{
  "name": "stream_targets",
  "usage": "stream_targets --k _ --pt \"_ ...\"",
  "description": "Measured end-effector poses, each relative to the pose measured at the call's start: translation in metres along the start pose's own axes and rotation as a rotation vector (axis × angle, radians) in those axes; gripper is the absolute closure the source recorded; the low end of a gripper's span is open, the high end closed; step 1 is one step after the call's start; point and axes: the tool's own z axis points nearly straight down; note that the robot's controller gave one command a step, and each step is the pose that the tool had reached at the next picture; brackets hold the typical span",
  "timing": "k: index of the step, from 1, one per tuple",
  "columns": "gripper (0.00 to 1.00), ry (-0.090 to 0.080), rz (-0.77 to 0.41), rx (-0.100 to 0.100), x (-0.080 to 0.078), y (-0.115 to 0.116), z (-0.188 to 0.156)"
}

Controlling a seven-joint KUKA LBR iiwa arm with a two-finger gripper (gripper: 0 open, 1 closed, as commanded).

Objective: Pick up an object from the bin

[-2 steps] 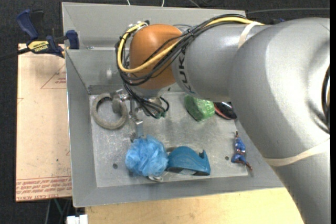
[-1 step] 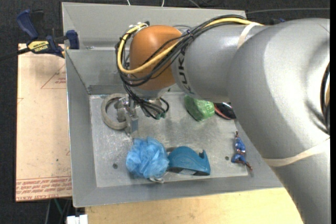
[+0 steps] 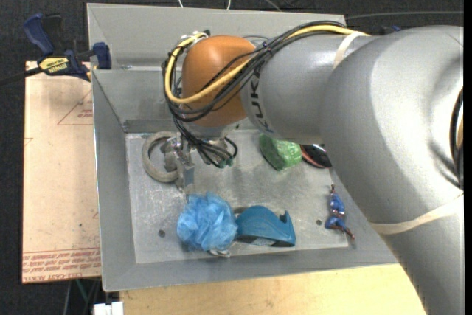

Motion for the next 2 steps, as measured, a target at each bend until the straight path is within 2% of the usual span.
stream_targets --k 1,2 --pt "1.0 0.0 -0.038 0.0 -0.001 0.0 0.0" --pt "1.0 0.026 -0.207 -0.005 -0.028 0.008 0.006"
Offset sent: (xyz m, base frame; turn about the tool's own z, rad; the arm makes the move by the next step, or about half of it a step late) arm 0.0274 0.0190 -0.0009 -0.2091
